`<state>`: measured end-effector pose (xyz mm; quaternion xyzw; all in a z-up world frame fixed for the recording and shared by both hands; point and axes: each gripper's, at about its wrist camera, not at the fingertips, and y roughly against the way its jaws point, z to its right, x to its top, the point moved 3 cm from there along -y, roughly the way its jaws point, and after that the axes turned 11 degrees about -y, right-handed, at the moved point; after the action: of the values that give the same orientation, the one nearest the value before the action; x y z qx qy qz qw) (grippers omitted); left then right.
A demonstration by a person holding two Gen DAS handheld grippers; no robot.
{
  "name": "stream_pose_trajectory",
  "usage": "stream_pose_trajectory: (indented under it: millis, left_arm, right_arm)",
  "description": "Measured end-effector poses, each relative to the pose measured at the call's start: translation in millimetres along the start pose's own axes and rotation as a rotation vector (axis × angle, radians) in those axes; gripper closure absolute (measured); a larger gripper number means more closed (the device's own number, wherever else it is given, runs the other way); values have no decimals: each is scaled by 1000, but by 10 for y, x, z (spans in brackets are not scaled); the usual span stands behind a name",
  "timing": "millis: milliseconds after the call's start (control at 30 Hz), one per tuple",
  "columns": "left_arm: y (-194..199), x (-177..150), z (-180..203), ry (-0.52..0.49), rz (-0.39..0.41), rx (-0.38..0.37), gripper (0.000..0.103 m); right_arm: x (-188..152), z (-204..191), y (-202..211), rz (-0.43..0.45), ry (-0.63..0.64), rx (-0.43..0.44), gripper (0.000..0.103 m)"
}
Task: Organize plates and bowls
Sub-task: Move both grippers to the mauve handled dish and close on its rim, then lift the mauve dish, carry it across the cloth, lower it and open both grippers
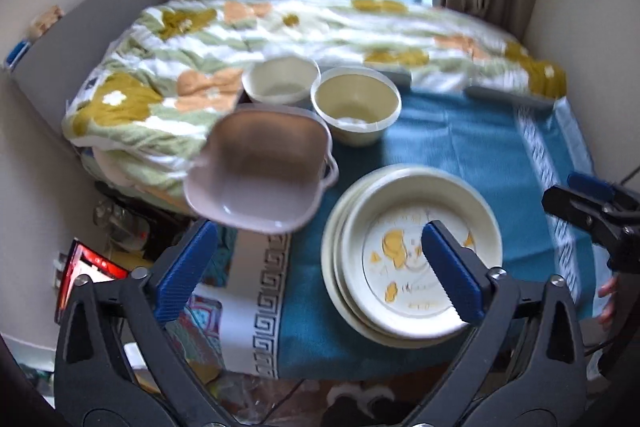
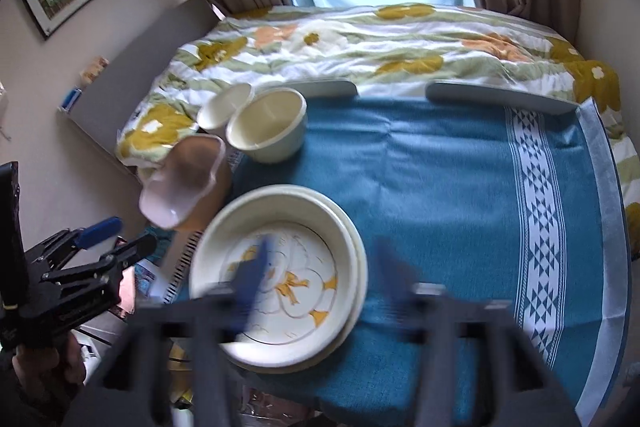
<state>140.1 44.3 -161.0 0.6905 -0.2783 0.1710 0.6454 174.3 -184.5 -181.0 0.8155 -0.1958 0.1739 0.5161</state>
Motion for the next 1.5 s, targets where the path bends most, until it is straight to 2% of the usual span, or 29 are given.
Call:
stream_pose_trajectory:
  millis: [133, 200, 267, 367, 500, 567, 633, 700, 767, 800, 867, 1100, 1167, 1267, 1367, 1500]
  left_arm:
    - [13, 125, -426, 46, -19, -3, 0]
    - [3, 172, -705, 63, -8, -1, 1]
    - [-10, 231, -910, 54, 11, -6, 1]
    - [-162, 313, -1143, -5, -9, -12, 1]
    - [-550, 290, -1304, -64, -73, -120, 6]
    - [-777, 262, -1345, -88, -108, -165, 17]
    - [-1007, 233, -1357, -100, -139, -216, 22]
    - [-1249, 187, -1394, -104, -168, -271, 28]
    - [-1445, 154, -1422, -106, -194, -308, 39]
    - [-1537, 134, -1438, -107, -209, -322, 41]
    - [-1684, 107, -1442, -119, -227, -348, 51]
    - [-1888, 97, -1467, -157, -250, -364, 65]
    - [-1905, 94, -1475, -160, -253, -354, 74]
    - [-1931, 68, -1449, -170, -267, -356, 88]
    - [-1931, 60, -1422, -187, -266, -339, 88]
    - [-1867, 57, -1390, -207, -256, -306, 88]
  right_arm:
    - [136, -179, 59, 43, 48, 44, 0]
    - [181, -292, 40, 26, 77, 54, 0]
    - [208, -386, -21, -7, 91, 24, 0]
    - [229, -512, -110, 21, 43, -10, 0]
    - [210, -704, -398, -2, -20, 1, 0]
    - [182, -809, -591, -25, -28, -16, 0]
    - [138, -936, -827, -45, -31, -33, 1]
    - [89, -1035, -1049, -73, -39, -27, 7]
    - [28, -1132, -1292, -104, -41, -35, 24]
    - [-15, -1180, -1441, -130, -40, -40, 28]
    - [-75, -1242, -1636, -159, -43, -49, 40]
    - [-131, -1292, -1982, -194, -87, -82, 56]
    - [-133, -1274, -2015, -205, -103, -80, 67]
    - [-135, -1256, -2046, -210, -121, -82, 79]
    - [-135, -1247, -2030, -198, -123, -102, 87]
    - [-113, -1236, -1994, -190, -121, -103, 90]
